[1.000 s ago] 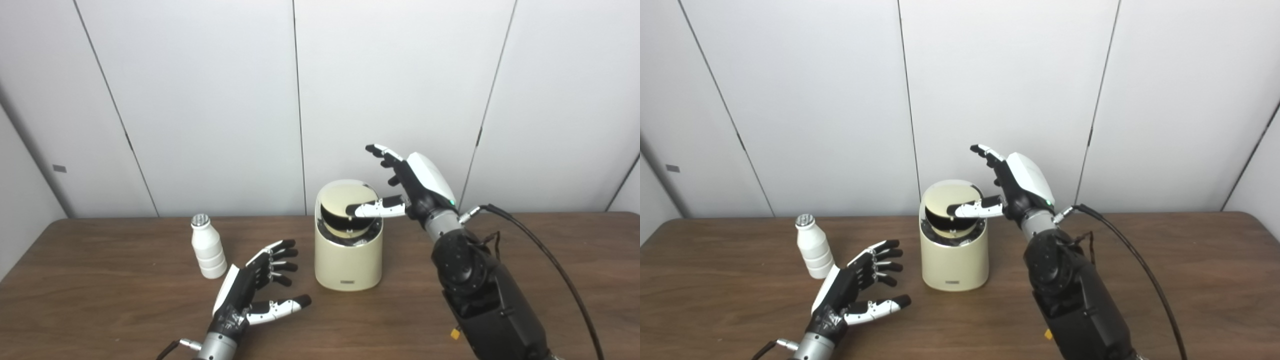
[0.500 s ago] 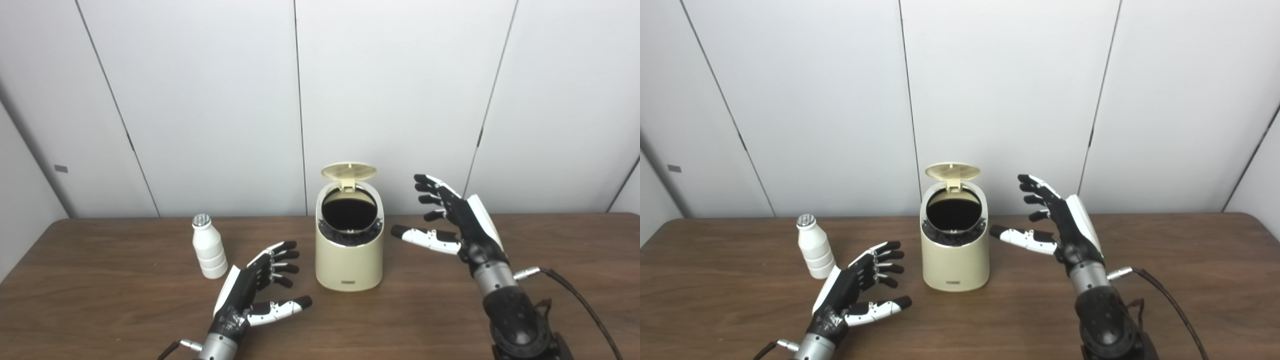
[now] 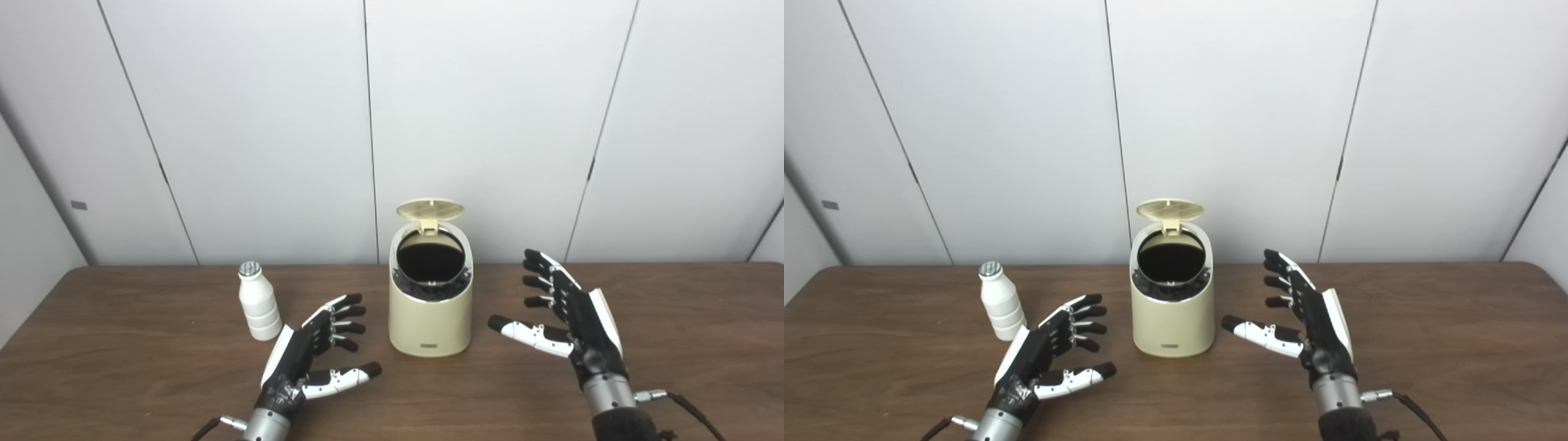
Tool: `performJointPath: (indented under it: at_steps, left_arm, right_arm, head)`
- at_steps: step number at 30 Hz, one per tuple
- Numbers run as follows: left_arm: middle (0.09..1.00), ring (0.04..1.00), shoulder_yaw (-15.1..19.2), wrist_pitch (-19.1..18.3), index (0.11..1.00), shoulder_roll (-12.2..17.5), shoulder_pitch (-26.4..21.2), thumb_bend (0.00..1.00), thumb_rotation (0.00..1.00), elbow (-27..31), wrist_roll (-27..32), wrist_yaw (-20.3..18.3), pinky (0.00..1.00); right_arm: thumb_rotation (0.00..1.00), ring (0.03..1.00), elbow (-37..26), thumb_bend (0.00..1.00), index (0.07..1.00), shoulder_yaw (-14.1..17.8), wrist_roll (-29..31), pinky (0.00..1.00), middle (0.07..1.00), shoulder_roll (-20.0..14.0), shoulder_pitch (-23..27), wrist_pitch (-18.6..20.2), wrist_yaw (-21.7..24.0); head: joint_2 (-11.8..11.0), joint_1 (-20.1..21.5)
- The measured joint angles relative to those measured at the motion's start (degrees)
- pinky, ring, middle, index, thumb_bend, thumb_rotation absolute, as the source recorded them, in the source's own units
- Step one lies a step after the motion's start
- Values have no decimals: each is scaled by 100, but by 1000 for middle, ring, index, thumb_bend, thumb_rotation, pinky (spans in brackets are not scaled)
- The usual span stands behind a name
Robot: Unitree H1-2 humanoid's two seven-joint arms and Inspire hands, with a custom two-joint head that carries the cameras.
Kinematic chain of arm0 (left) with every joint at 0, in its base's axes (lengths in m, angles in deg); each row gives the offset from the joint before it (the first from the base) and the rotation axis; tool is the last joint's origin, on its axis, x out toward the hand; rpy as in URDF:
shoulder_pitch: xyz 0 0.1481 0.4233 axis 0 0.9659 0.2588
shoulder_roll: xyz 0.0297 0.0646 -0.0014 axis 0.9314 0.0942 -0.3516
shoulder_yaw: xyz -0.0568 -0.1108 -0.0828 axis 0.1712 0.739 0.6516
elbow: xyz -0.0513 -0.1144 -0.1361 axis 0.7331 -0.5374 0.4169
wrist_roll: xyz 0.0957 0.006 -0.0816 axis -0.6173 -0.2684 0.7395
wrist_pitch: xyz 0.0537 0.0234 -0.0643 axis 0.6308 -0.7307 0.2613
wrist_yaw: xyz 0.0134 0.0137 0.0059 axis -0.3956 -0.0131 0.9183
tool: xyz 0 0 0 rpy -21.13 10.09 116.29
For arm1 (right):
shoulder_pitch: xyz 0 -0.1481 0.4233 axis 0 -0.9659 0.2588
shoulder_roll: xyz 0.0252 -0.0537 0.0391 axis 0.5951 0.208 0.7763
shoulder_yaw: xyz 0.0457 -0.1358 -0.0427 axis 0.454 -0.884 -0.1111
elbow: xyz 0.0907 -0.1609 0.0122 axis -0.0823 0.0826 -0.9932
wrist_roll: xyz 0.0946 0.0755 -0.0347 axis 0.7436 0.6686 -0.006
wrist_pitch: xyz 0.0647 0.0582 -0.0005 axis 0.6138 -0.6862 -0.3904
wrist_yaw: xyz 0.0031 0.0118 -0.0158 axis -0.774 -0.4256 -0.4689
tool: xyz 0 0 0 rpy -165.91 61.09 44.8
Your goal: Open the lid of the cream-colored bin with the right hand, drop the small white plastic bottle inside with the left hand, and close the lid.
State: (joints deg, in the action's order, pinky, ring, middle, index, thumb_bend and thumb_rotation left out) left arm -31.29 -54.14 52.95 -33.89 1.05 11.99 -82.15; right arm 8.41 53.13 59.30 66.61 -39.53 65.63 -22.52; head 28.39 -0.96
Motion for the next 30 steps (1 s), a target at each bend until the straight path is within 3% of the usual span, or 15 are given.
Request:
performJointPath:
  at_steps: [6, 10, 12, 16, 21, 30]
  left_arm:
    - [786, 707, -3, 0, 846, 1, 1, 739, 84, 11, -9, -1, 588]
    - [753, 664, -5, 4, 824, 14, 54, 734, 83, 304, -10, -14, 558]
    - [729, 635, -1, 5, 810, 64, 120, 731, 43, 561, -13, -19, 533]
    - [669, 592, 132, 10, 760, 190, 343, 741, 11, 1006, -95, 30, 509]
    - [628, 576, 500, 45, 669, 39, 728, 730, 1, 1280, -486, 611, 500]
    - [744, 686, 1093, -12, 744, -413, 873, 677, 1, 1515, -1193, 1683, 550]
  right_arm:
    - [222, 776, 484, 806, 849, 61, 476, 706, 843, -1, -168, -789, 0]
    - [245, 794, 528, 799, 865, 67, 521, 733, 857, -2, -263, -853, 0]
    - [253, 806, 520, 785, 880, 74, 519, 753, 868, -16, -276, -877, -1]
    - [192, 827, 525, 744, 897, 171, 658, 790, 883, -124, -296, -972, 11]
    - [168, 820, 451, 724, 883, 276, 748, 756, 873, -232, -305, -950, 12]
    - [14, 824, 114, 661, 877, 305, 1017, 716, 876, -219, -313, -703, 169]
  head:
    - [-18, -106]
    - [-114, -746]
    - [-123, -834]
    - [-246, -1571]
    - [-343, -1881]
    - [-396, -2136]
